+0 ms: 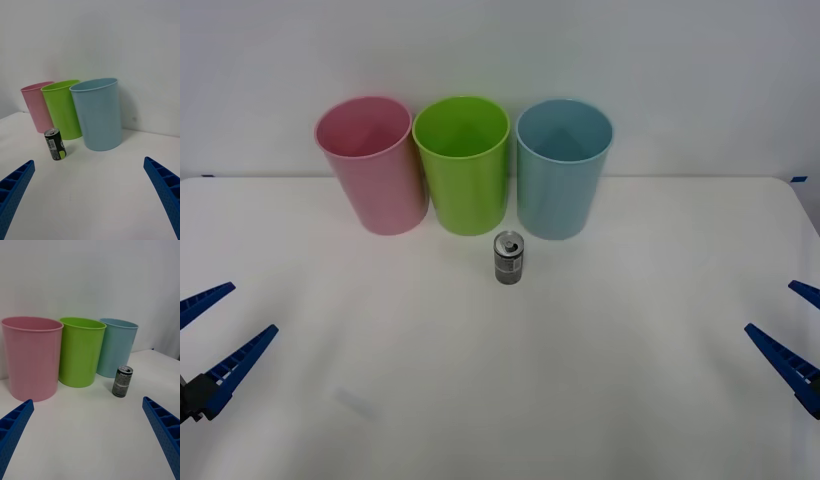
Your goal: Grasp the object on the table and drop it into the matching bin: aluminum can to the light blue bin, PET bottle to the pink bin.
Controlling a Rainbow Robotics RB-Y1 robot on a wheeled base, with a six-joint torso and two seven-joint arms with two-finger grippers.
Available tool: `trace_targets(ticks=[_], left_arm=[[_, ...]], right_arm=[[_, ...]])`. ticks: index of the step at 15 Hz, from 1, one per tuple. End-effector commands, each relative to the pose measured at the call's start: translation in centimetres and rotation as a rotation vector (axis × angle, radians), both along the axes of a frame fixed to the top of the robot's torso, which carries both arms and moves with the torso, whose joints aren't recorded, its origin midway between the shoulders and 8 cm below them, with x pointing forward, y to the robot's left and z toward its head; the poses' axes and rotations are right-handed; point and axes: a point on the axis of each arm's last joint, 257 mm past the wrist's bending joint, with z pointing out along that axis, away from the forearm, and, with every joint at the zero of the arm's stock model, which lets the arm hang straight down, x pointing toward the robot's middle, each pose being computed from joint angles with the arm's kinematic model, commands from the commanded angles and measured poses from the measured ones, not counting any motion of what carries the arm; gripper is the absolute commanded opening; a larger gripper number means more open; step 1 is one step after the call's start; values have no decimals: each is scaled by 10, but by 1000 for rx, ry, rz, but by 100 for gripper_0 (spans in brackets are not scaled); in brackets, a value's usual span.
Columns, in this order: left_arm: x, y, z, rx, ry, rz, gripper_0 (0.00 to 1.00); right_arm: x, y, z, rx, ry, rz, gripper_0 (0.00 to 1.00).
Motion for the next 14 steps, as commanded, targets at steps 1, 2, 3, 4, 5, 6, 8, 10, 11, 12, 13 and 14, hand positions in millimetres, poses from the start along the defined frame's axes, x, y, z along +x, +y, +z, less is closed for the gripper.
trace_targets(ticks=[1, 2, 3, 4, 5, 6, 8, 10, 11, 12, 13, 14], left_arm=[[0, 0, 0, 0, 0, 0, 100], [0, 0, 0, 0, 0, 0, 100], [0, 0, 0, 0, 0, 0, 100], [0, 0, 0, 0, 0, 0, 100], [0, 0, 0, 0, 0, 0, 100], [0, 0, 0, 0, 0, 0, 100], [0, 0, 0, 0, 0, 0, 100], [0, 0, 0, 0, 0, 0, 100], [0, 0, 0, 0, 0, 0, 100], [0, 0, 0, 0, 0, 0, 100], [0, 0, 0, 0, 0, 0, 100], [0, 0, 0, 0, 0, 0, 100]], right_arm=[[0, 0, 0, 0, 0, 0, 100], [-4, -2, -16, 3, 39, -15, 100], [-4, -2, -16, -4, 43, -12, 100], [-4, -1, -20, -6, 52, -11, 100], [-4, 0, -20, -9, 51, -9, 100], [-4, 1, -22, -9, 55, -8, 100], [-2, 8, -26, -14, 62, 3, 100], [1, 16, -33, -9, 73, 8, 100], [6, 22, -36, -6, 76, 5, 100], [9, 28, -39, -3, 79, 8, 100], [14, 36, -42, -4, 80, 13, 100], [19, 43, -45, -10, 80, 17, 100]])
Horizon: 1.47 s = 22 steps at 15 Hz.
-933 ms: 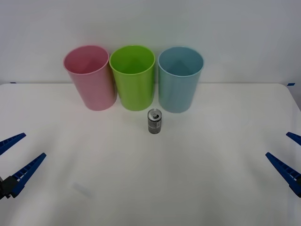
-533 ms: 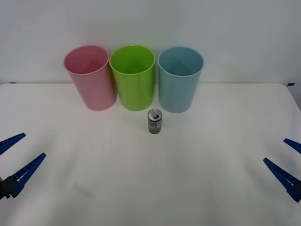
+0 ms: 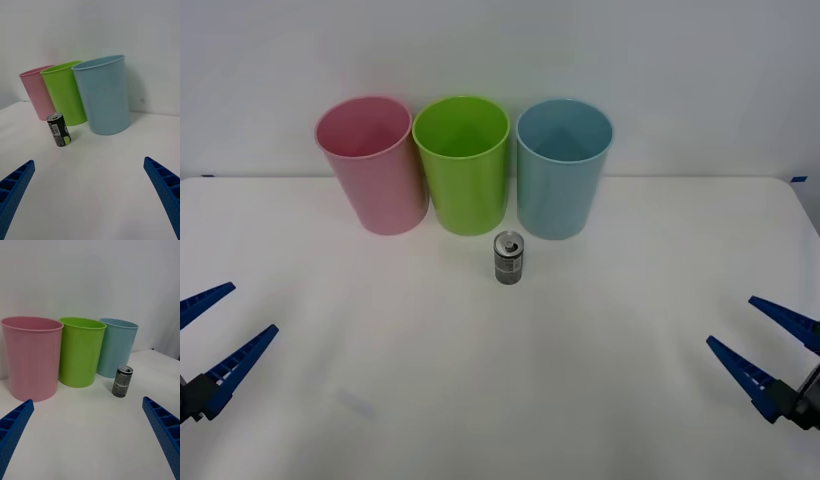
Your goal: Grasp the object on the table and drop it into the matching bin: aluminum can to the light blue bin, PET bottle to the pink bin.
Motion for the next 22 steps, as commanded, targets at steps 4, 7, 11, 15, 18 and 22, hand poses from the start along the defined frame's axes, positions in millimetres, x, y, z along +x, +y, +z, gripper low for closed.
trace_targets(ticks=[4, 7, 11, 15, 18, 22], left_arm=[[0, 0, 0, 0, 0, 0, 100], [0, 0, 0, 0, 0, 0, 100], [0, 0, 0, 0, 0, 0, 100], [0, 0, 0, 0, 0, 0, 100], [0, 0, 0, 0, 0, 0, 100], [0, 0, 0, 0, 0, 0, 100]], right_arm=[[26, 42, -14, -32, -8, 25, 100], [42, 61, -17, -67, -31, 27, 100], [57, 93, -23, -86, -40, 39, 100], [69, 122, -32, -112, -35, 46, 100], [77, 138, -36, -137, -38, 52, 100], [89, 156, -43, -162, -39, 64, 100]])
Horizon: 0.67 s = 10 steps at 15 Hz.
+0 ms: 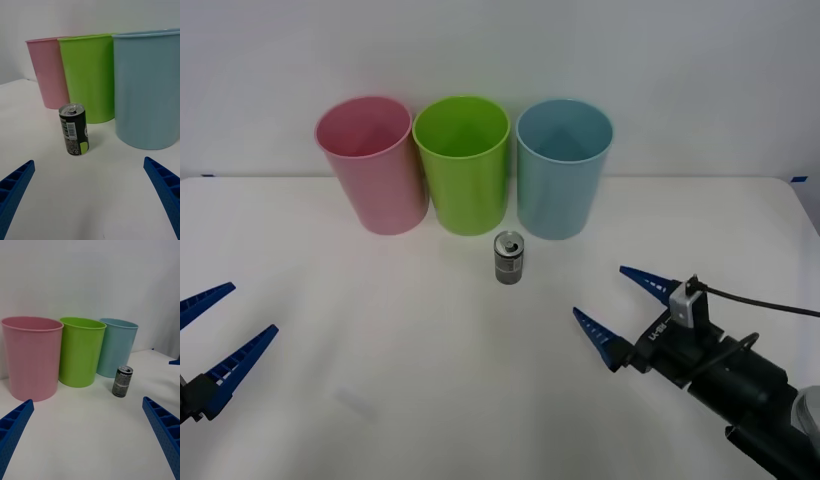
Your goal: Grasp the object on the table and drop it into the matching bin: aluminum can to the light blue bin, PET bottle to the pink bin.
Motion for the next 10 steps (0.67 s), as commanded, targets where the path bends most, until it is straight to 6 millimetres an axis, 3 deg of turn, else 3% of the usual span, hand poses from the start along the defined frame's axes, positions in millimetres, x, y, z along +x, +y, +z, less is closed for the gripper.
trace_targets(ticks=[1, 10], left_arm=[[0, 0, 0, 0, 0, 0, 100], [0, 0, 0, 0, 0, 0, 100]], right_arm=[[11, 13, -10, -7, 16, 13, 100], [45, 58, -24, -19, 31, 25, 100]])
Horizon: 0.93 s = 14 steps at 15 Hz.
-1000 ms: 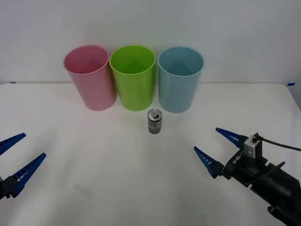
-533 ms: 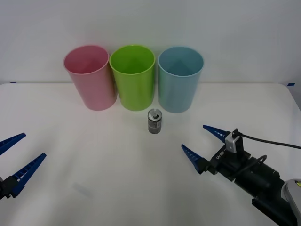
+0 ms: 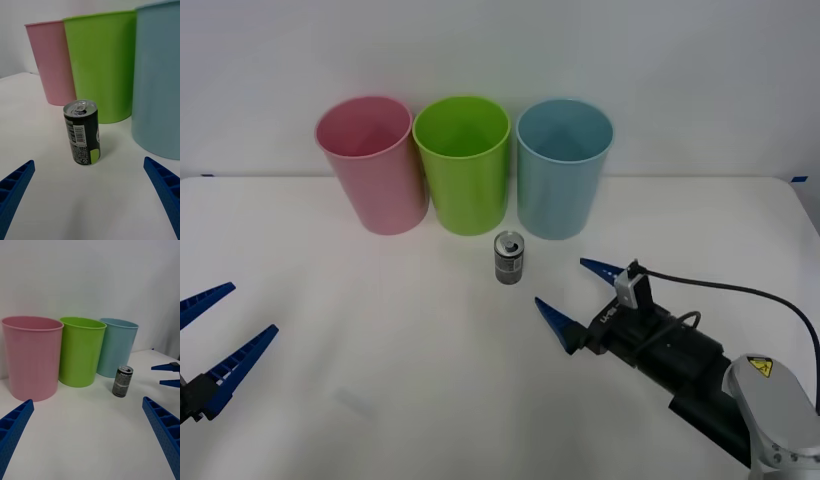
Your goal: Grasp the object on the table and drop it into the matching bin: aluminum can to the light blue bin, PET bottle to the pink bin.
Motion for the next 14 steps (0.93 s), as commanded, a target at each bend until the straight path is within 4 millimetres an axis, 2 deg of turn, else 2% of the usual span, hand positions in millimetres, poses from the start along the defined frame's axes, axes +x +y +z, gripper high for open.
trace_targets(ticks=[1, 14], left_arm=[[0, 0, 0, 0, 0, 0, 100], [0, 0, 0, 0, 0, 0, 100]], right_arm=[[10, 8, -5, -10, 7, -1, 100], [64, 65, -24, -23, 55, -18, 100]])
